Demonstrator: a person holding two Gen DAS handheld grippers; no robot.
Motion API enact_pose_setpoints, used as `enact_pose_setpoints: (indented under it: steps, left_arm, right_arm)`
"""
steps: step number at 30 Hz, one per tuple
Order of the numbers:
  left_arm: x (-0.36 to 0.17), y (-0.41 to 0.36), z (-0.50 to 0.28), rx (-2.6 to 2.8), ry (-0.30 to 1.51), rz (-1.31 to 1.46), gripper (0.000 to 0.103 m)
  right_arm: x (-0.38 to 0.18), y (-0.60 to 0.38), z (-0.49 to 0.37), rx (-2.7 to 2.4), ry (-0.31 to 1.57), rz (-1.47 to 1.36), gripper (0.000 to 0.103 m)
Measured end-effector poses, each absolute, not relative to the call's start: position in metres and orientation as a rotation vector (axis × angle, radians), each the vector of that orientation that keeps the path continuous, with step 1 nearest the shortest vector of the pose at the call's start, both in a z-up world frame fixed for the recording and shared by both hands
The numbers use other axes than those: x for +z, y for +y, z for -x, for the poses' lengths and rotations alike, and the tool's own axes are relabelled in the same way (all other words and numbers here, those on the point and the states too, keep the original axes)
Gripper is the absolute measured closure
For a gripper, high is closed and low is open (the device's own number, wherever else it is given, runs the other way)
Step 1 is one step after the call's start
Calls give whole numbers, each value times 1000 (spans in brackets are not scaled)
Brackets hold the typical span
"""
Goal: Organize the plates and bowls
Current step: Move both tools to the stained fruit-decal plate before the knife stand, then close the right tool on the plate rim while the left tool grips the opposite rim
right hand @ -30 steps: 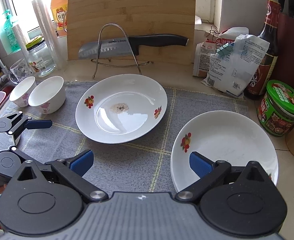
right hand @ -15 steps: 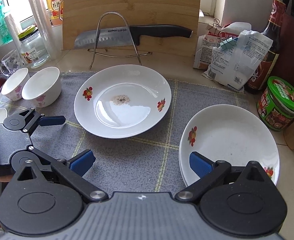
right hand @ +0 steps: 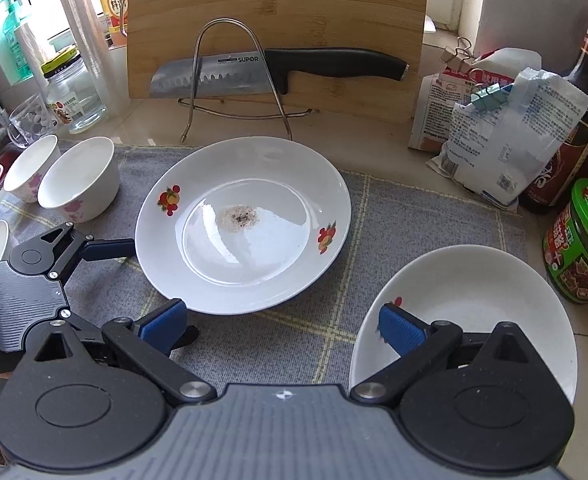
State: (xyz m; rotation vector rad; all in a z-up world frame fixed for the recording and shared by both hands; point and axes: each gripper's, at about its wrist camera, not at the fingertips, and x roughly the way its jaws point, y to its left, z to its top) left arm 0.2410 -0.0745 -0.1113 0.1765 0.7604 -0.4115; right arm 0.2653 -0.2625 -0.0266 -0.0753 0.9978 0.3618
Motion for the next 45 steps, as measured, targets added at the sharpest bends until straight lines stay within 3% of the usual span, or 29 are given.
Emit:
enact_pose_setpoints:
  steps: [45]
  left_arm:
    - [-114,-81,-259,-438,747,-184,0]
  right_arm:
    - [-80,-237,-399,634,1135,110,0]
